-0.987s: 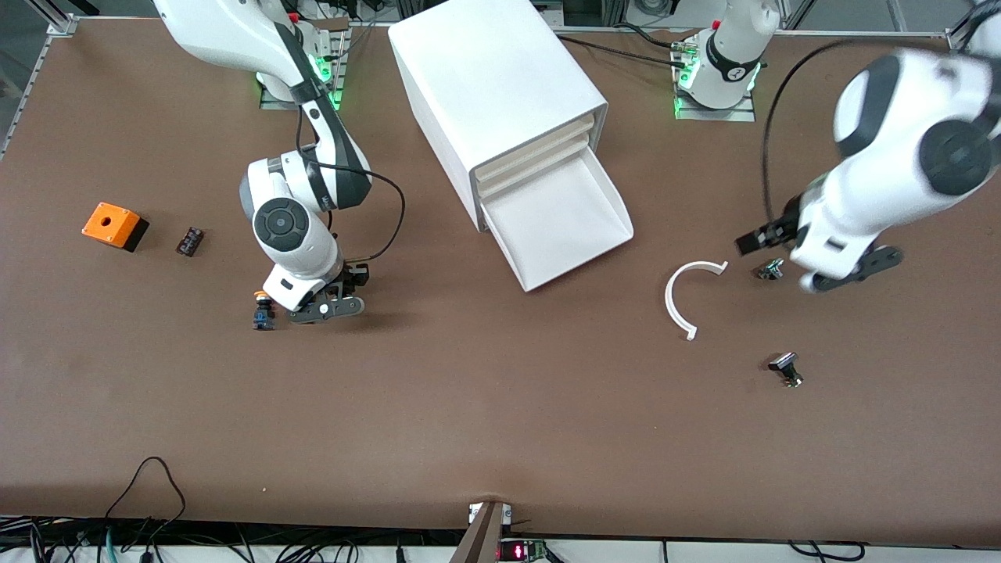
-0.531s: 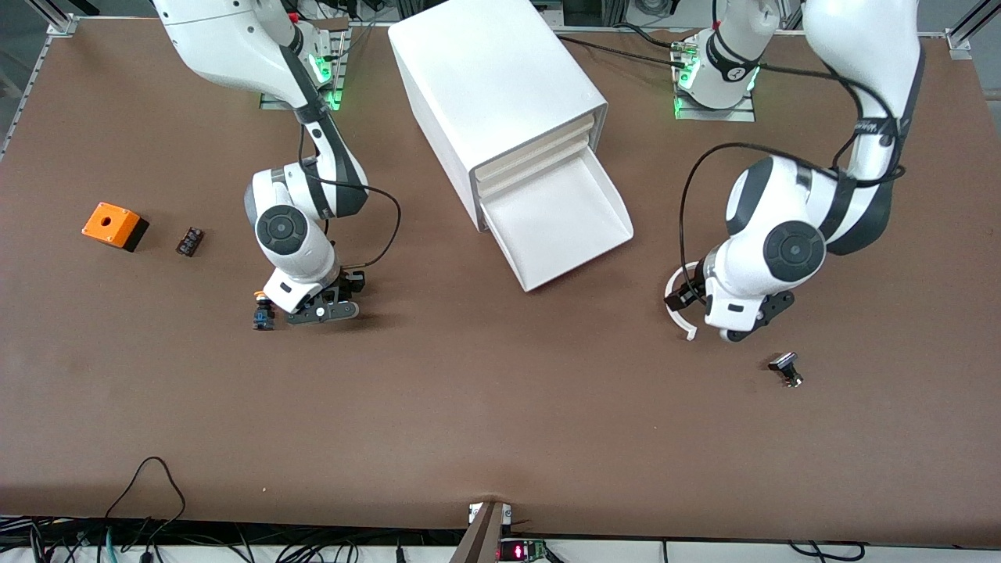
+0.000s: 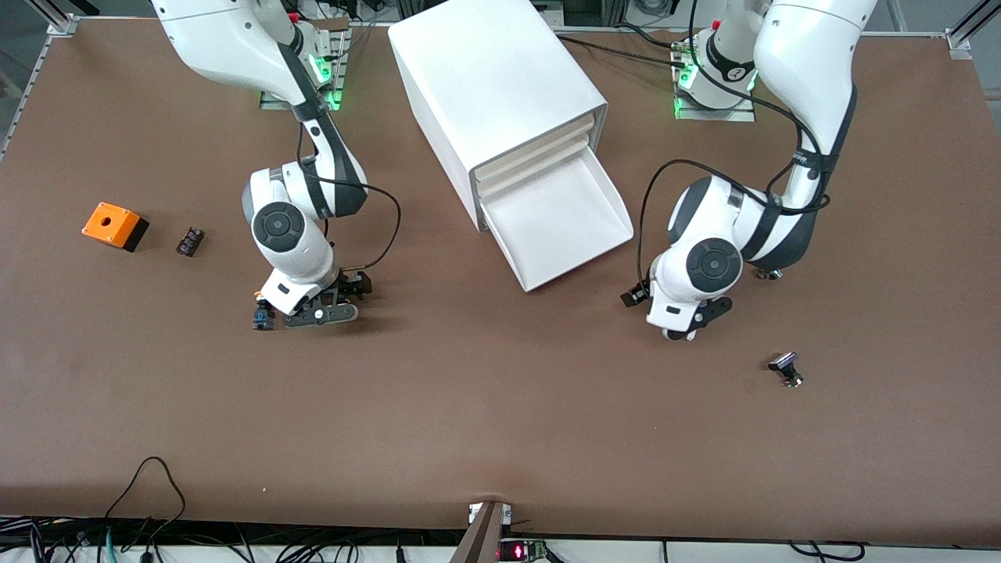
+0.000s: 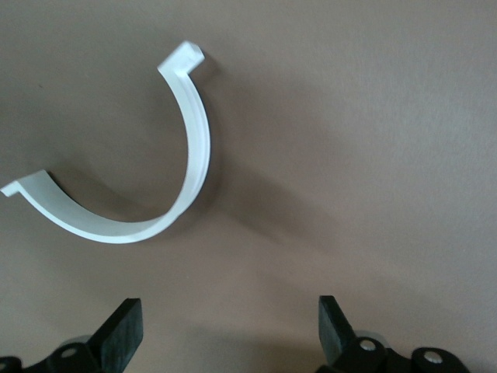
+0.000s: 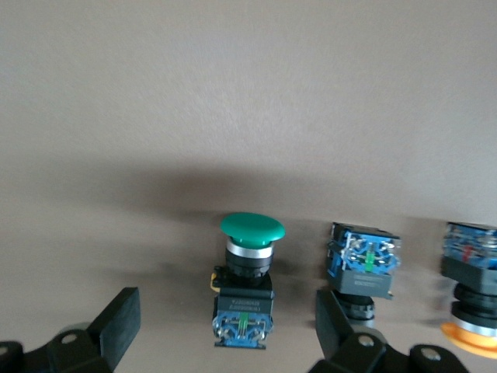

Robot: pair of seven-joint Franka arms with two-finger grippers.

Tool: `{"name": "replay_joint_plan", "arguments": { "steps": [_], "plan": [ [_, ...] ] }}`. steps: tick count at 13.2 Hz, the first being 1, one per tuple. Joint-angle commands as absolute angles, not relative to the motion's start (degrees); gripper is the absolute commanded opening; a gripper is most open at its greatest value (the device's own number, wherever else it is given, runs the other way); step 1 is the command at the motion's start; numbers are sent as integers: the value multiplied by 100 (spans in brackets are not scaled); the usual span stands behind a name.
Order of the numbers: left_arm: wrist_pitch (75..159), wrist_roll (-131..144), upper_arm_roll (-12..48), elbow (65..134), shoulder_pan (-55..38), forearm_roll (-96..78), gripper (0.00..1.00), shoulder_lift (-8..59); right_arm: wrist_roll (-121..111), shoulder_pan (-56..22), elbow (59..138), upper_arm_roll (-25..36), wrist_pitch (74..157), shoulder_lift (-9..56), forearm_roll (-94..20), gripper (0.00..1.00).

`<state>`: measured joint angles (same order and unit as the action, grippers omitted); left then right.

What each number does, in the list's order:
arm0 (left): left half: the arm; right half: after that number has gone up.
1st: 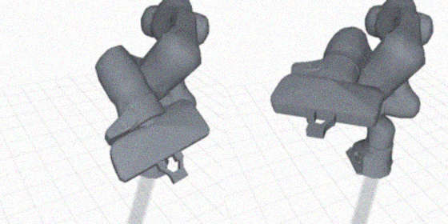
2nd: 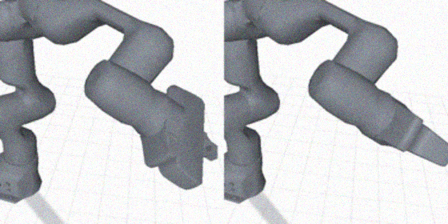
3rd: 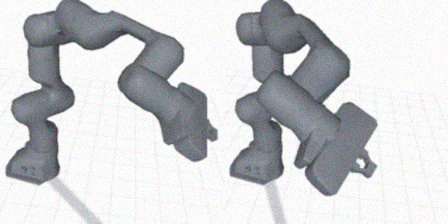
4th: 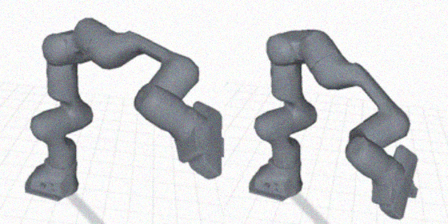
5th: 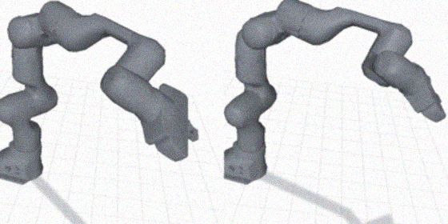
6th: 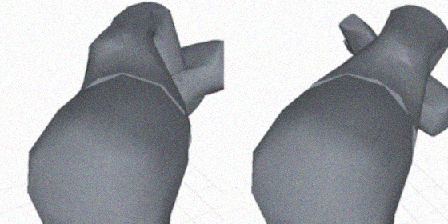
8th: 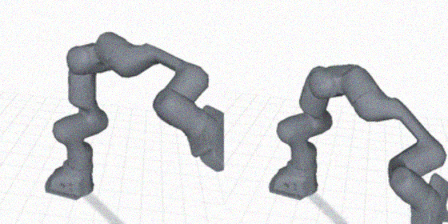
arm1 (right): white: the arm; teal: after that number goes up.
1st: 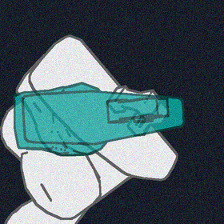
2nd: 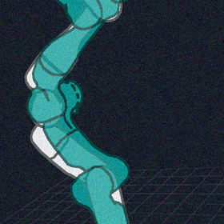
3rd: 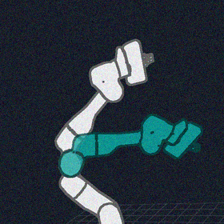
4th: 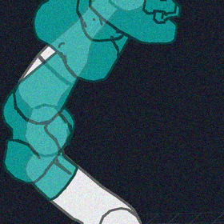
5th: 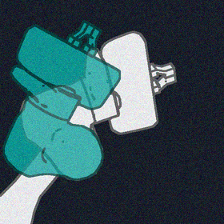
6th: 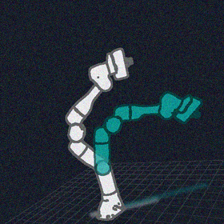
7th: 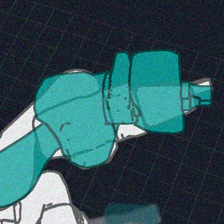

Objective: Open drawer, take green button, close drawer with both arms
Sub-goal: 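Release the green button with the right gripper while the left gripper reaches the drawer, then push the drawer shut with the left gripper while the right gripper retracts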

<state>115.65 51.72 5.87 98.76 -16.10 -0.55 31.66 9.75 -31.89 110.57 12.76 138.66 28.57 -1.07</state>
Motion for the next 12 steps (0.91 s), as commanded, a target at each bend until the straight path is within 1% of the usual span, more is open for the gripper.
{"name": "replay_joint_plan", "arguments": {
  "steps": [1,2,4,7,10,11,12],
  "plan": [
    [11636,5229,536,9791,-1793,-114,99,3357,809,-3051,10961,1335,13073,2252,-193,100],
    [11785,5221,545,9808,-1810,-114,99,3392,661,-2998,10908,1353,12747,2050,-193,100],
    [12206,5221,615,10001,-1889,-114,99,3384,431,-2857,10890,1441,12412,1628,-193,100],
    [12620,5238,826,10300,-1855,-123,99,3340,343,-2839,10776,1775,11824,1074,-193,100],
    [12683,5230,1028,10362,-1811,-421,99,3331,404,-2839,10539,1942,11068,538,-202,100],
    [12657,5177,1046,10397,-1767,-431,99,3322,387,-2848,10408,2029,10804,440,-202,100],
    [12630,5168,1203,10432,-1732,-579,99,3314,395,-2848,10171,2082,10480,396,-202,100]
  ]
}}
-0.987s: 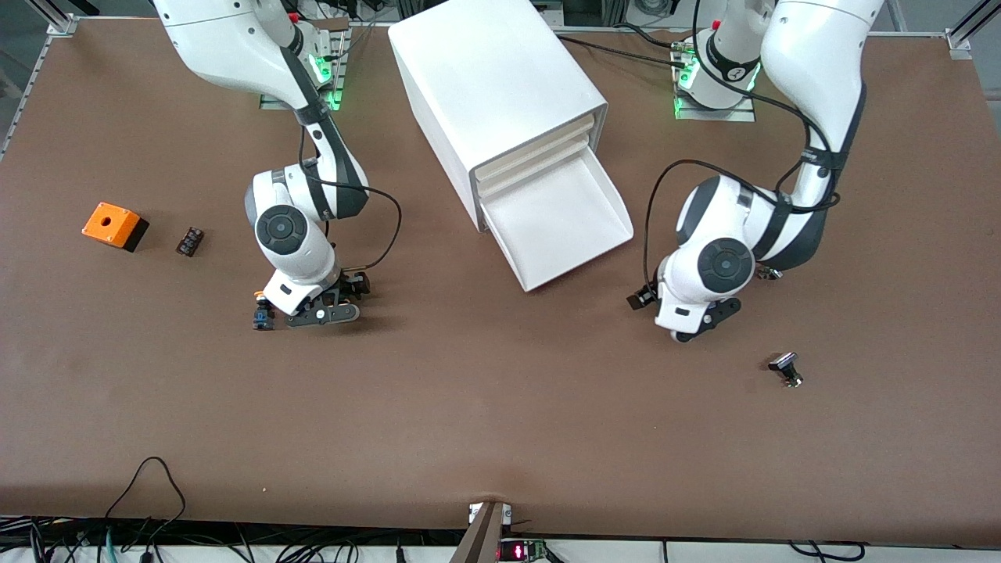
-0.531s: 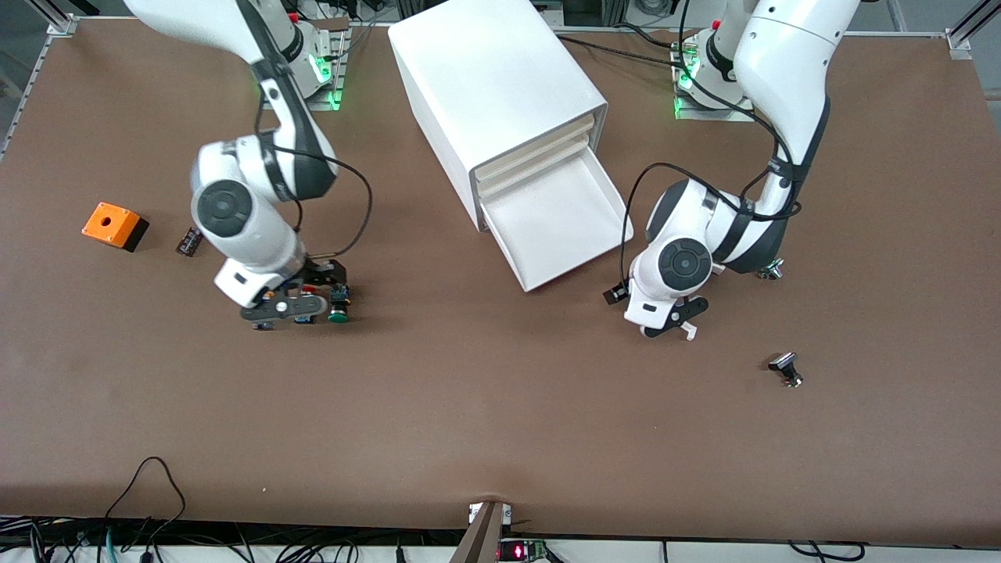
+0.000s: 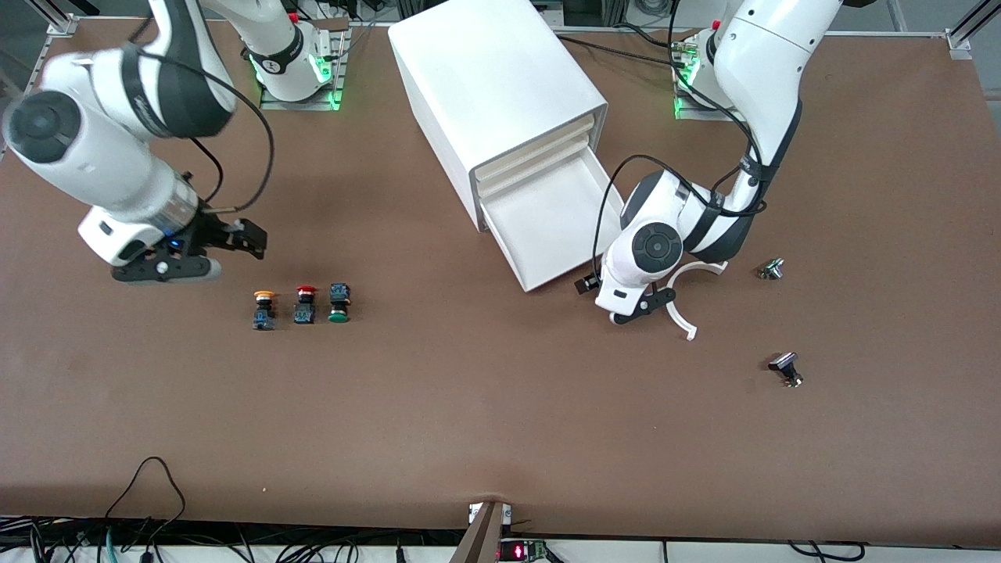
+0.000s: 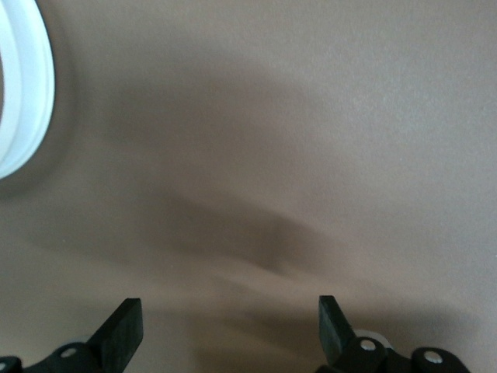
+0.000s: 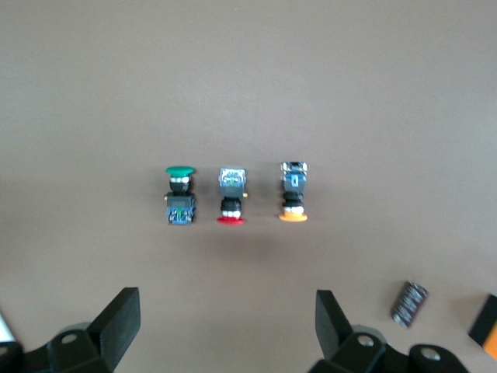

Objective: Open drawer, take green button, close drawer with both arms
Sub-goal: 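Push the drawer shut with the left gripper while the right gripper retracts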

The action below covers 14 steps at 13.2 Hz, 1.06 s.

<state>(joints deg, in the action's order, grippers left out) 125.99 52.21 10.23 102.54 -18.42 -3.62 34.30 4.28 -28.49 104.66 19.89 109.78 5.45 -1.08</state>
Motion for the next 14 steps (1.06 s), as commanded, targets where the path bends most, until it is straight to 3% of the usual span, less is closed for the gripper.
{"name": "replay_joint_plan", "arguments": {
  "steps": [1,4,14],
  "plan": [
    [12630,5168,1378,10450,-1601,-832,99,3313,430,-2839,9821,2109,10085,378,-193,100],
    [12516,5150,1695,10573,-1486,-1019,99,3313,483,-2839,9142,2109,9353,396,-185,100],
    [12217,4843,2232,10714,-1573,-1861,99,3647,536,-2839,8077,2171,8719,422,-167,100]
  ]
}}
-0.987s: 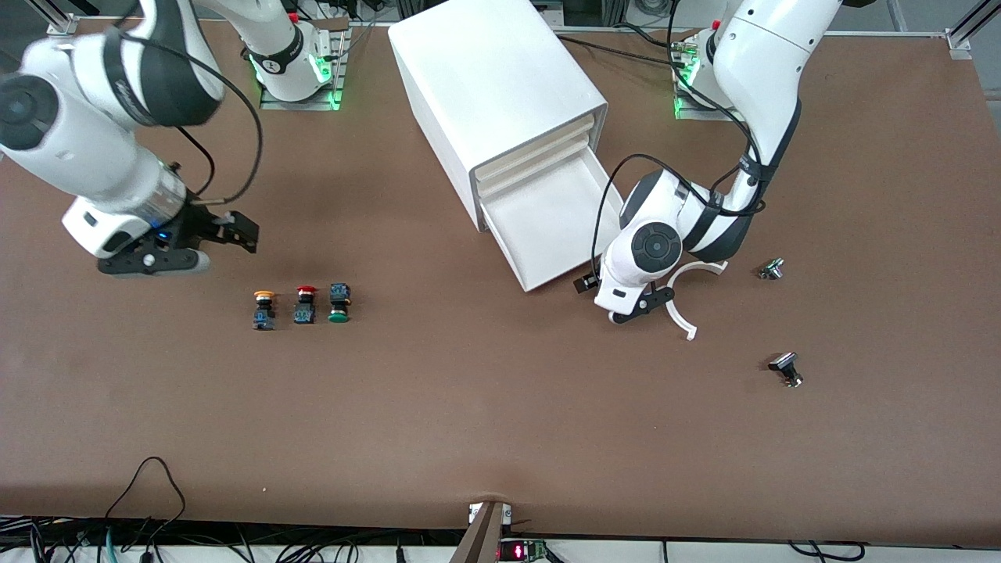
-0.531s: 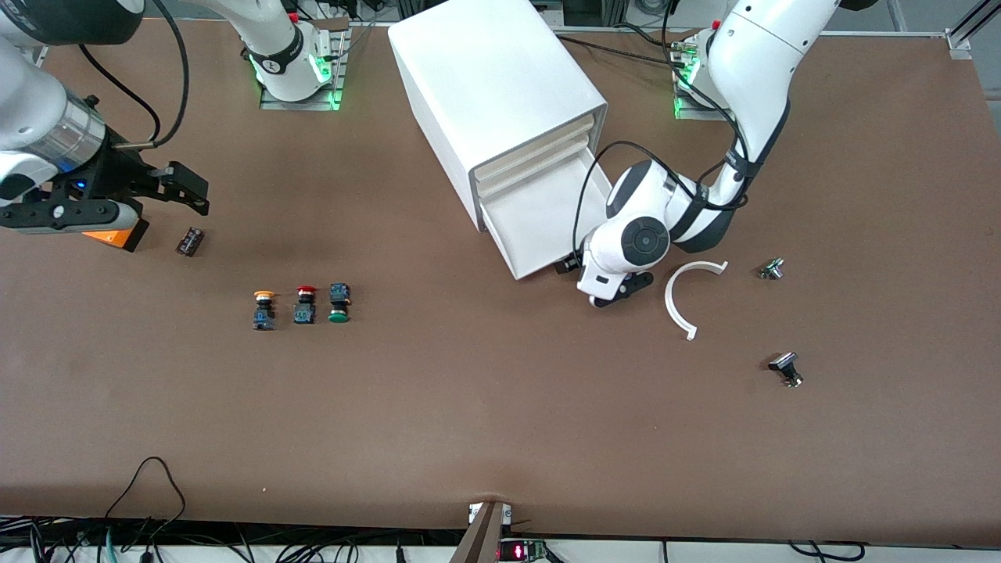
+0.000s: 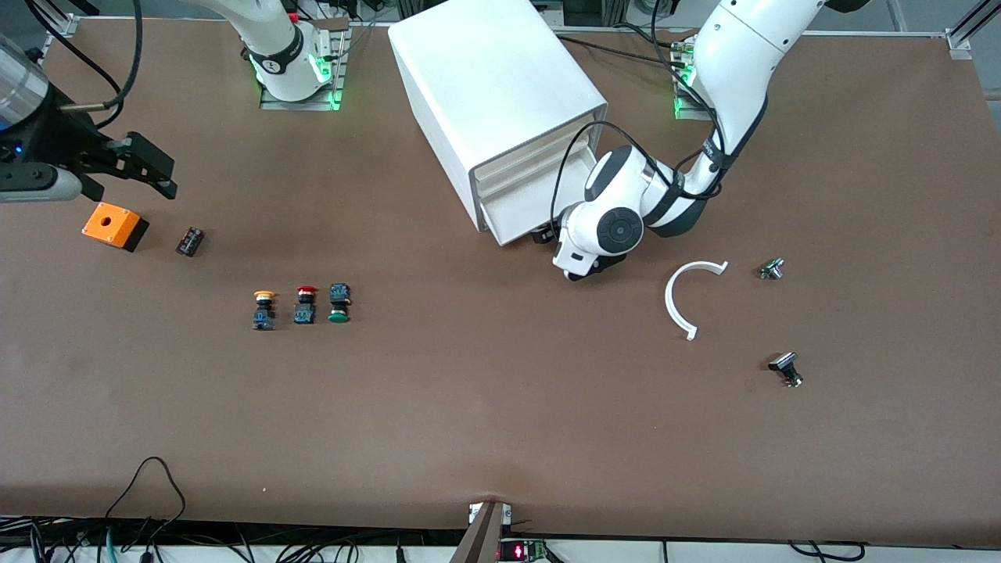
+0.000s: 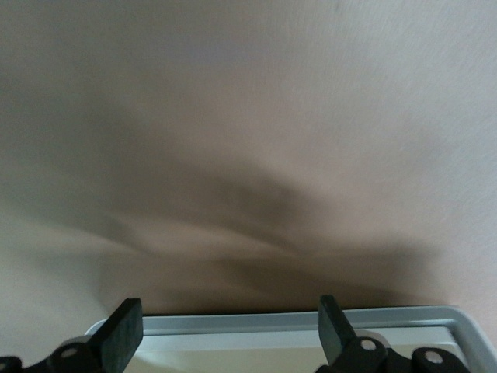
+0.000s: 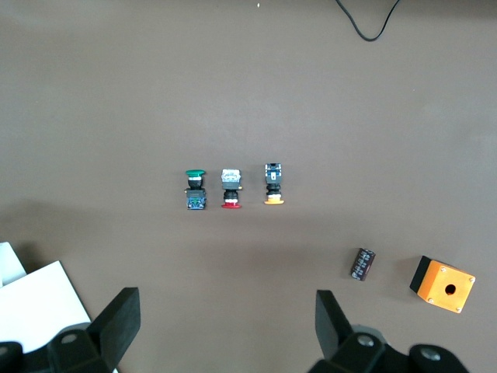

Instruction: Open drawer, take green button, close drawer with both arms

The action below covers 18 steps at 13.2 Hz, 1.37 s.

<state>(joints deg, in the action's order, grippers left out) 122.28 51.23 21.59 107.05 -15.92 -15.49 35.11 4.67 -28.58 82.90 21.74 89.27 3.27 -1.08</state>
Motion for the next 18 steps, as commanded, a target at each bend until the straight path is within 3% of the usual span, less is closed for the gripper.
{"name": "replay_joint_plan", "arguments": {
  "steps": [1,8,10,13,16,18],
  "plan": [
    [12217,4669,2302,10723,-1565,-1968,99,3726,527,-2839,8060,2188,8632,422,-158,100],
    [11955,4676,2592,10758,-1530,-2180,99,3788,554,-2708,7664,2188,8271,527,-167,100],
    [11726,4685,2610,10749,-1512,-2197,99,3744,545,-2244,7664,1962,8288,536,-211,100],
    [11707,4693,2610,10749,-1573,-2241,99,3753,676,-751,7664,295,8253,536,-220,100],
    [11445,4597,2575,10566,-1407,-2180,99,3692,1116,216,7664,-795,8262,510,-194,100],
    [10797,4597,2531,9961,-1013,-1944,99,3656,1221,378,7673,-1011,8262,484,-158,100]
  ]
}}
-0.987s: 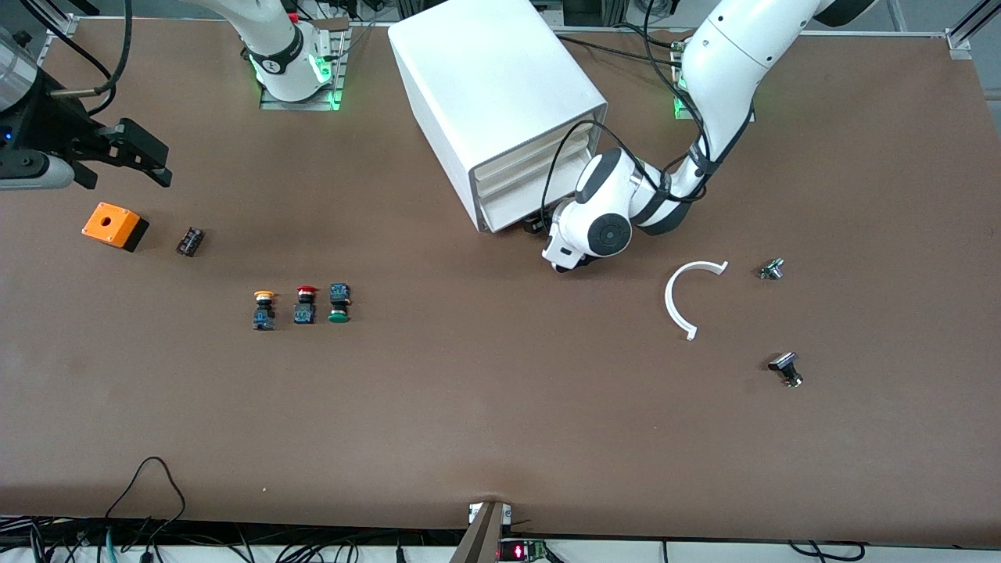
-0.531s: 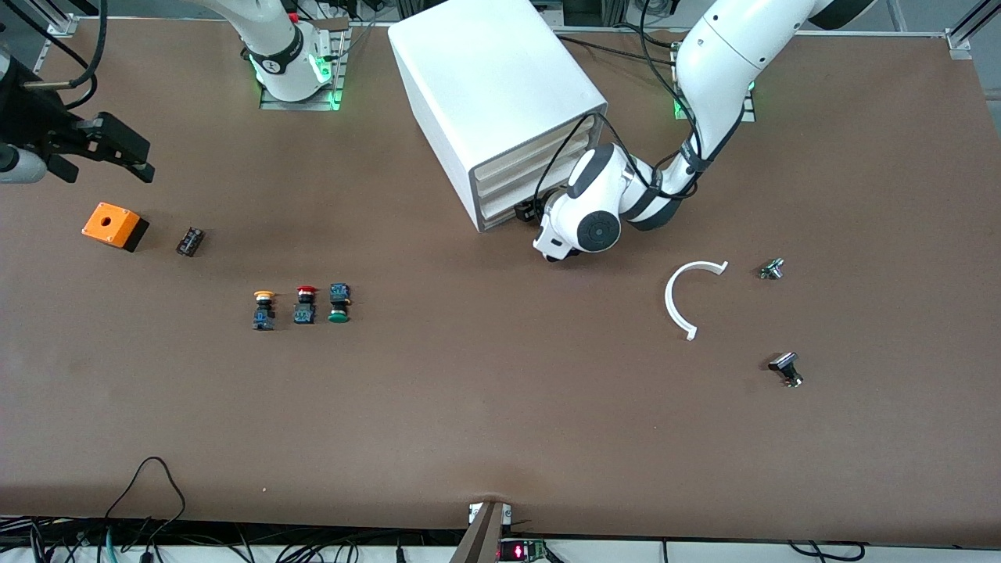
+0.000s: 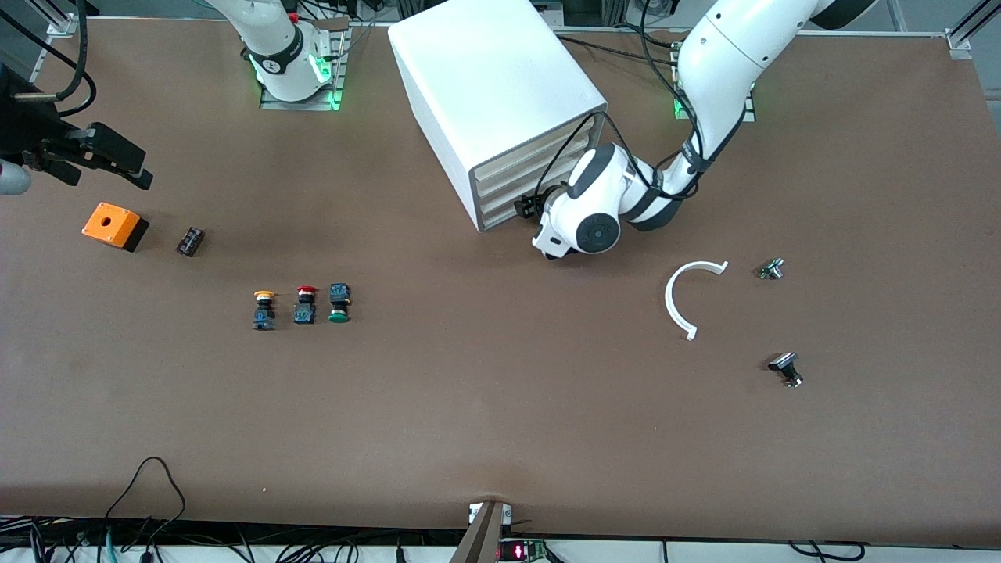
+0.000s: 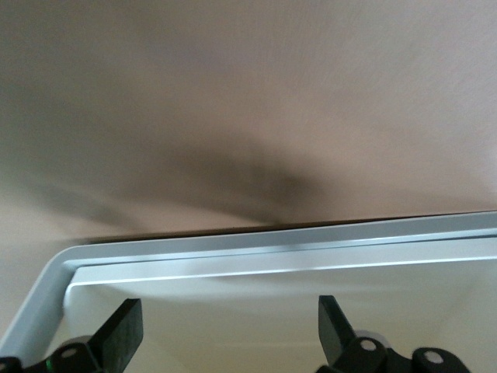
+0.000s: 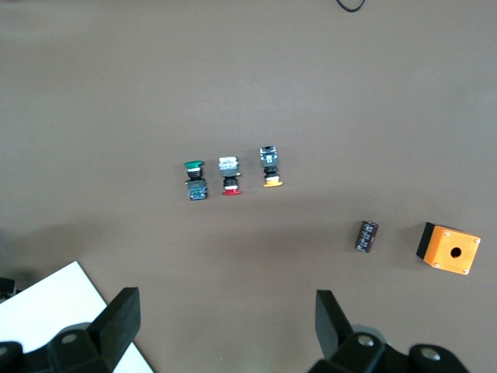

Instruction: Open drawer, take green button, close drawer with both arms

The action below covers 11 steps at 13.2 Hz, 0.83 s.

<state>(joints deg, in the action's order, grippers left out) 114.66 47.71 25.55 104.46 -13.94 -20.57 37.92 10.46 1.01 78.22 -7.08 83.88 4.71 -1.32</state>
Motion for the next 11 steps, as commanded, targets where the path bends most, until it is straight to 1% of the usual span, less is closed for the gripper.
{"name": "replay_joint_plan", "arguments": {
  "steps": [1,3,6,8,11],
  "plan": [
    [10367,4597,2540,9566,-811,-1490,99,3656,1309,378,7682,-1011,8244,466,-150,100],
    [9461,4527,2558,8837,-642,-479,99,3656,1353,378,7769,-1011,8235,335,-149,100],
    [8607,3897,2566,7957,-370,297,99,3578,1494,378,8041,-1011,8235,62,-149,100],
    [8377,3465,2549,7595,-194,692,99,3280,1520,378,8199,-941,8227,0,-149,100],
    [8289,2395,2549,7488,288,747,99,2674,1503,343,8385,-817,8209,-105,-115,100]
  ]
}}
